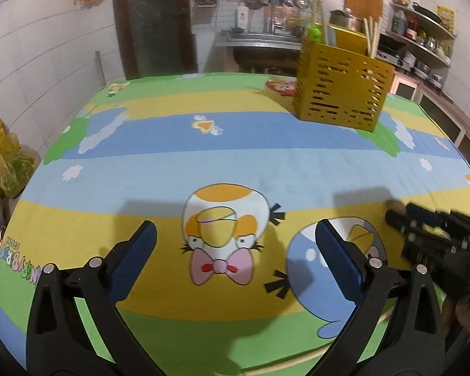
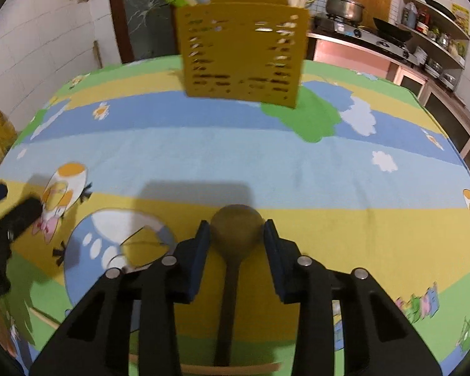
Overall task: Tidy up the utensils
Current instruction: 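Move the right tool down to the dark wooden spoon on the table, then close the right gripper on the wooden spoon handle while the left tool reaches the loose chopstick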
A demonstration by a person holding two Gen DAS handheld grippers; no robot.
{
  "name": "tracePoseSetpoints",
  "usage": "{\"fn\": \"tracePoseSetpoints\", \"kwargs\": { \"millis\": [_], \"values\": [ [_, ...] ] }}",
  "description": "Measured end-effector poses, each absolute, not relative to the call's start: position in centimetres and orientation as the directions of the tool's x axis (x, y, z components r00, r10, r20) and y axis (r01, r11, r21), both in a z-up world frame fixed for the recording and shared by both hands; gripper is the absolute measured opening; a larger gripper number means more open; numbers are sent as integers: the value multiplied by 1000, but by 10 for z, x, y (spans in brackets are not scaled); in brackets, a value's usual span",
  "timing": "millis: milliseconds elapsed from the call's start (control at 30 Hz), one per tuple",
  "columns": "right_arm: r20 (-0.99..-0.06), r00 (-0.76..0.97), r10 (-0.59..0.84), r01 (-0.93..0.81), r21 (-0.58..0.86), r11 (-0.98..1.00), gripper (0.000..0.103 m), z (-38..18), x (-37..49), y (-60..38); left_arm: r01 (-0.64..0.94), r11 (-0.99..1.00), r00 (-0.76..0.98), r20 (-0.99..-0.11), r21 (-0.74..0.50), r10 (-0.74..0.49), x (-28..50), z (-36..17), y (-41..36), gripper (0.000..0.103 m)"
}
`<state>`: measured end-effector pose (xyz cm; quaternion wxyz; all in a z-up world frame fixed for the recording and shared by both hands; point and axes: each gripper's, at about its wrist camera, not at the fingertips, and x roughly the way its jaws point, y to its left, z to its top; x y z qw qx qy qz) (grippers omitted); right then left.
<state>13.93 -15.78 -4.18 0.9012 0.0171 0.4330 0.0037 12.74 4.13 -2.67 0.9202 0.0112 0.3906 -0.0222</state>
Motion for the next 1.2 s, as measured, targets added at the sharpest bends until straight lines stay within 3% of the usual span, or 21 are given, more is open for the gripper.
{"fn": "tracePoseSetpoints", "kwargs": {
  "millis": [367, 633, 833, 867, 933, 1067, 1200],
  "values": [
    [-777, 623, -84, 191, 47, 981, 36, -35, 143, -272, 187, 982, 662, -738, -8, -132, 124, -27, 9, 98],
    [-785, 608, -118, 239, 39, 970, 36, -43, 91, -305, 401, 915, 585, -760, -33, -283, 98, -41, -31, 98],
    [-782, 614, -106, 237, 54, 970, 36, -47, 63, -306, 518, 852, 571, -771, 71, -283, 75, -55, -61, 97],
    [-783, 614, -102, 237, 60, 970, 36, -49, 63, -306, 521, 849, 575, -771, 89, -272, 75, -57, -64, 96],
    [-784, 613, -97, 238, 66, 969, 36, -52, 63, -305, 522, 846, 559, -793, 107, -244, 78, -63, -71, 76],
    [-779, 622, -79, 219, 76, 973, 36, -51, 65, -301, 482, 875, 521, -814, 34, -256, 91, -65, -68, 73],
    [-779, 623, -67, 209, 83, 974, 36, -51, 74, -297, 403, 914, 553, -809, 51, -199, 111, -65, -63, 72]
  ]
}}
